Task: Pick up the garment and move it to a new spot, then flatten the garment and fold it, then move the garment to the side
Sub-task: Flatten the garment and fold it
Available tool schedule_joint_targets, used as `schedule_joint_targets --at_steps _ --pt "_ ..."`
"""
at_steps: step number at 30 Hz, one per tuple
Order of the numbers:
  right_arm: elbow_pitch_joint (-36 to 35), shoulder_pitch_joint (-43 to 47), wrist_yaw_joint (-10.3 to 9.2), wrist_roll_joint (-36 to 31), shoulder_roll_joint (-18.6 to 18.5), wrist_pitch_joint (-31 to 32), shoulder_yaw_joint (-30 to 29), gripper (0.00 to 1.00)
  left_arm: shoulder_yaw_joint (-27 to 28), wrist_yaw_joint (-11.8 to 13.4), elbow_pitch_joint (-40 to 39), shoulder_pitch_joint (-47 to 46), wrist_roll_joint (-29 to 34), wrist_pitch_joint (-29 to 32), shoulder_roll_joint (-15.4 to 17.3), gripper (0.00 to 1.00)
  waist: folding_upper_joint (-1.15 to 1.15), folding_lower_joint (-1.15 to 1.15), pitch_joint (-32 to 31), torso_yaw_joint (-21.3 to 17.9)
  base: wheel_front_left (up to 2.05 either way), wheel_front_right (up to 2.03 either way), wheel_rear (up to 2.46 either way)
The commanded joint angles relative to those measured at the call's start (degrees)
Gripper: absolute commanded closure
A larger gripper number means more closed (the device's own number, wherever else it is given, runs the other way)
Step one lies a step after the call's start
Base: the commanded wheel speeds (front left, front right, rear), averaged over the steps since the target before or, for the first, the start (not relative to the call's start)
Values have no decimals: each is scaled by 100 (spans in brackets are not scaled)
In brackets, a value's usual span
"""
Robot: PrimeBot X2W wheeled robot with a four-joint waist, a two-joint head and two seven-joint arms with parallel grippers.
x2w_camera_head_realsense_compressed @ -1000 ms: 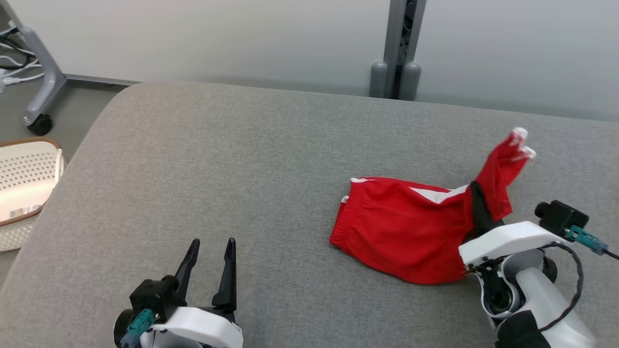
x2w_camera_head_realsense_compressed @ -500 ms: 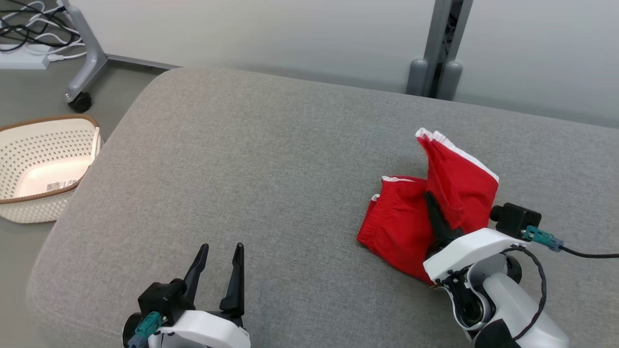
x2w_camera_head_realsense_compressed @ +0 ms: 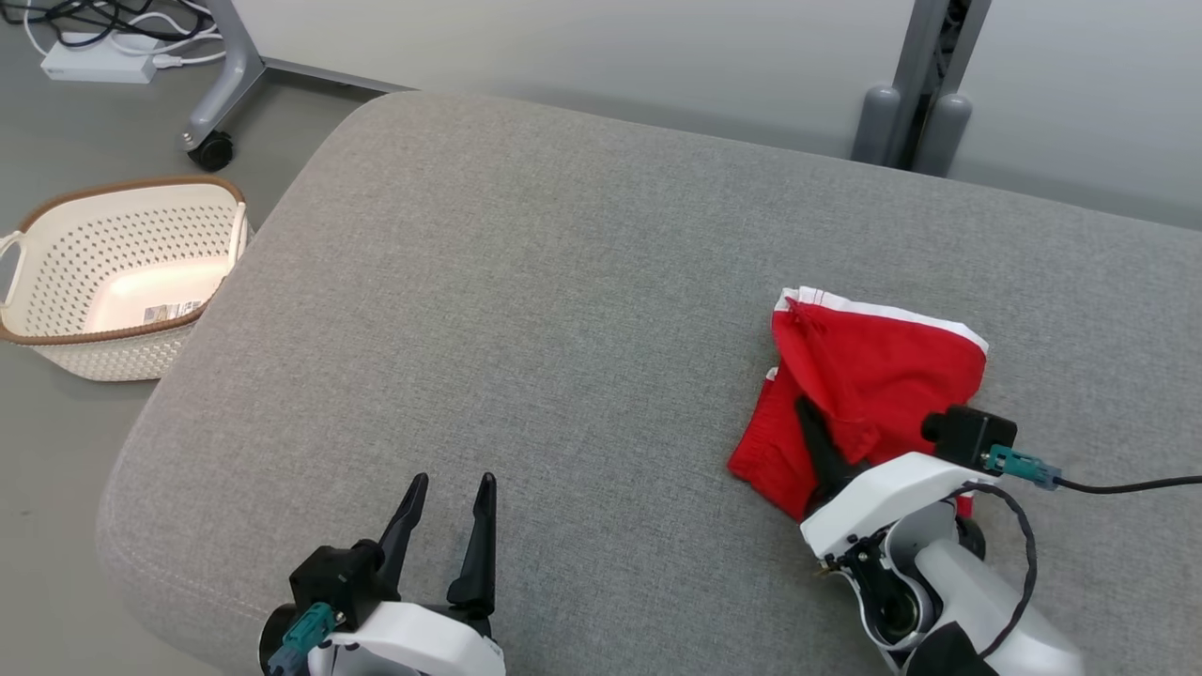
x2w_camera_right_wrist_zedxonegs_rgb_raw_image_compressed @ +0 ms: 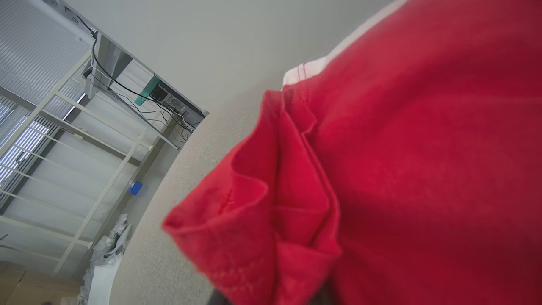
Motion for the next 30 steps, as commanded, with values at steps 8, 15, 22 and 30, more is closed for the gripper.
schedule_joint_targets --at_steps 8,15,22,30 --pt "-2 -167 3 469 -29 -44 552 0 -48 66 31 -104 -50 -13 20 0 0 0 32 58 0 0 0" --pt "-171 -230 2 561 -32 -54 969 0 -64 34 79 -114 -45 -13 20 0 0 0 -40 12 0 0 0" --pt "-225 -102 2 768 -33 -58 1231 0 -33 19 127 -47 -17 -13 20 0 0 0 -174 -39 0 0 0" --pt "-394 -320 2 614 -34 -50 985 0 194 -24 16 52 133 -13 20 0 0 0 -475 -453 0 0 0"
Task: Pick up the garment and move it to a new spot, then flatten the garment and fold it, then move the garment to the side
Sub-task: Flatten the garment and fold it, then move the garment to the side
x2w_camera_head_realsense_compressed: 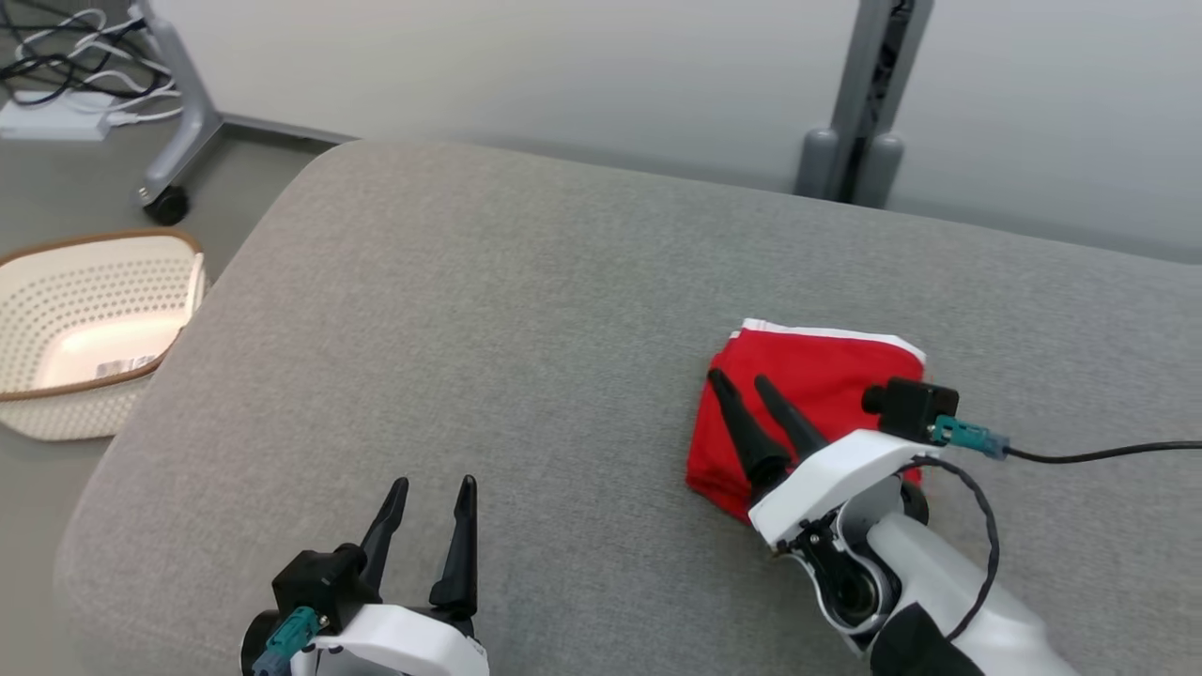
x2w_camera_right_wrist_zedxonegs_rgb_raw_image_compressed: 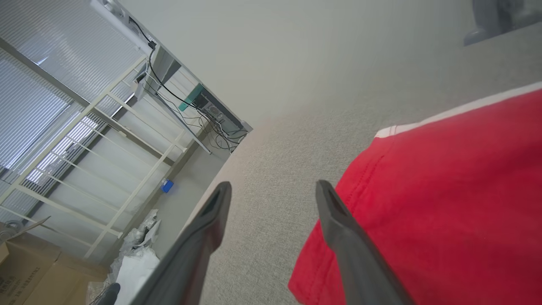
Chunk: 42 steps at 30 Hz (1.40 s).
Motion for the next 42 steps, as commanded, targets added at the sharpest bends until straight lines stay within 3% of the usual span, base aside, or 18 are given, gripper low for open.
schedule_joint_targets --at_steps 1,9,15,21,31,42 --pt "74 -71 2 -171 -45 -4 -162 0 63 -28 -54 6 54 -13 22 0 0 0 -145 -206 0 0 0" --pt "-3 -206 2 -1890 -330 -5 -1185 0 317 -58 -337 -103 51 -12 18 0 0 0 -350 -798 0 0 0" --pt "-721 125 1 -3526 -874 -5 -1786 0 547 -57 -525 -178 102 -12 21 0 0 0 -334 -1215 0 0 0" --pt "-1536 789 1 -4533 -908 -5 -2667 0 765 -76 -607 -205 175 -13 23 0 0 0 -274 -1517 0 0 0" --pt "-2597 2018 1 -5300 -327 -5 -3962 0 945 -78 -703 135 190 -13 20 0 0 0 -172 -1780 0 0 0" --pt "-2633 2376 1 -5390 -75 15 -4070 0 983 -128 -742 197 271 -13 21 0 0 0 -80 -1768 0 0 0"
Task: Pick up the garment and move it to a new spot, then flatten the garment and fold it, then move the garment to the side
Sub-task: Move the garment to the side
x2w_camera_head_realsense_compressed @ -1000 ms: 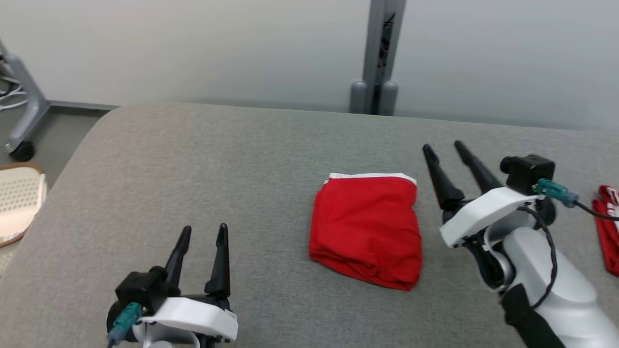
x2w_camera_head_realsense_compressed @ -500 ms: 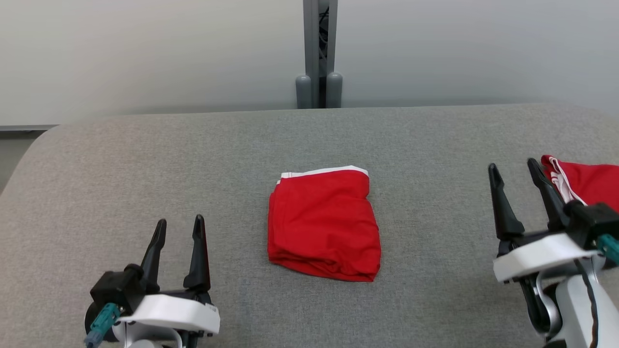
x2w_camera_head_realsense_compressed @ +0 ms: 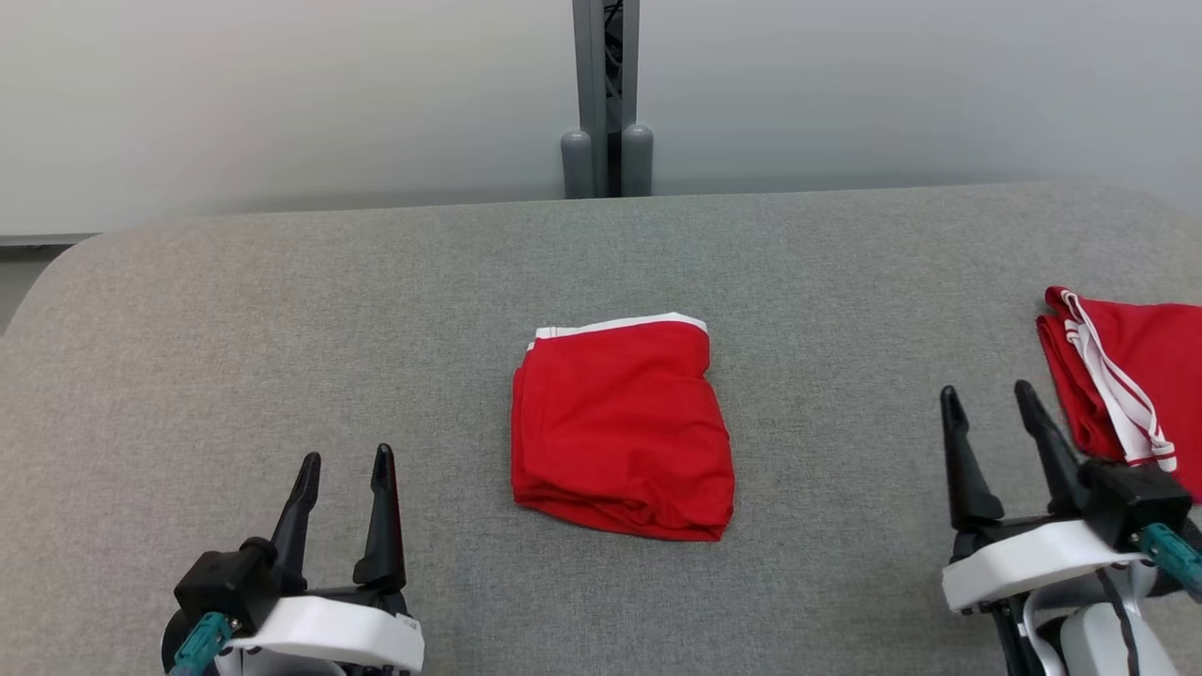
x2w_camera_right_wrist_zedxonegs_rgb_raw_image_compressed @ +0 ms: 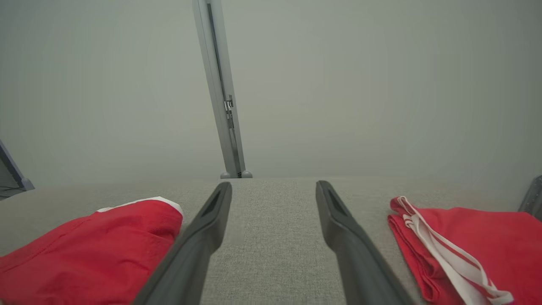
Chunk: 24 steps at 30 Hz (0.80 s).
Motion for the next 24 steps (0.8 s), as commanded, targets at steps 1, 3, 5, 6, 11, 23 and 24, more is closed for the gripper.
schedule_joint_targets --at_steps 1,3,5,6,11,23,24 --pt "51 -7 0 124 22 58 116 0 -19 -32 -22 -135 25 -13 23 0 0 0 49 69 0 0 0" --pt "133 -95 0 469 23 222 309 0 -69 -53 -20 -177 36 -13 22 0 0 0 99 143 0 0 0" --pt "155 -211 0 900 19 497 558 0 -117 -56 -25 -245 60 -13 24 0 0 0 179 236 0 0 0" --pt "144 -259 0 1141 -6 638 667 0 -144 -58 -23 -266 64 -13 22 0 0 0 224 293 0 0 0" --pt "173 -403 0 2313 -264 1401 1074 0 -310 -62 49 -313 42 -13 20 0 0 0 411 637 0 0 0" --pt "638 -722 0 3728 -602 2321 1080 0 -654 -10 185 -451 96 -13 24 0 0 0 765 1541 0 0 0" --pt "690 -760 0 3794 -595 2350 1082 0 -664 9 156 -456 94 -13 21 0 0 0 783 1600 0 0 0"
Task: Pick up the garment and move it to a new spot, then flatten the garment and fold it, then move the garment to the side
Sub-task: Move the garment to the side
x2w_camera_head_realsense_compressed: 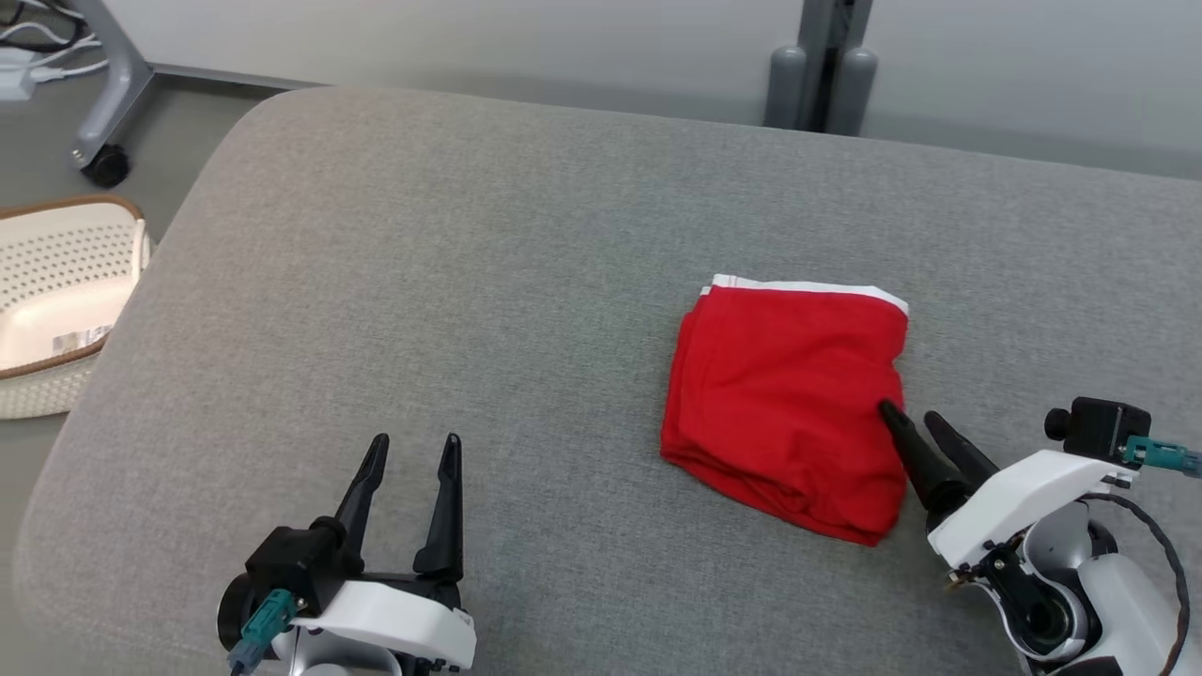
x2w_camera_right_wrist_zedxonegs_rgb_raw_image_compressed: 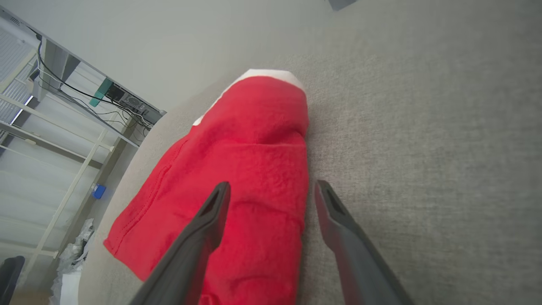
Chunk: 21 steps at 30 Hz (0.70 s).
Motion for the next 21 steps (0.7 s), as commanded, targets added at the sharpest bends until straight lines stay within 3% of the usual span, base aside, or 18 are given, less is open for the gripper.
schedule_joint_targets --at_steps 1,10,21 --pt "95 -94 0 162 -11 67 -36 0 -8 45 -75 -128 5 -13 20 0 0 0 126 262 0 0 0" --pt "554 -320 1 417 37 170 -7 0 -4 132 -255 -157 -42 -13 23 0 0 0 239 608 0 0 0" --pt "1099 -507 5 325 112 154 106 0 -76 155 -317 -221 -96 -13 21 0 0 0 336 737 0 0 0"
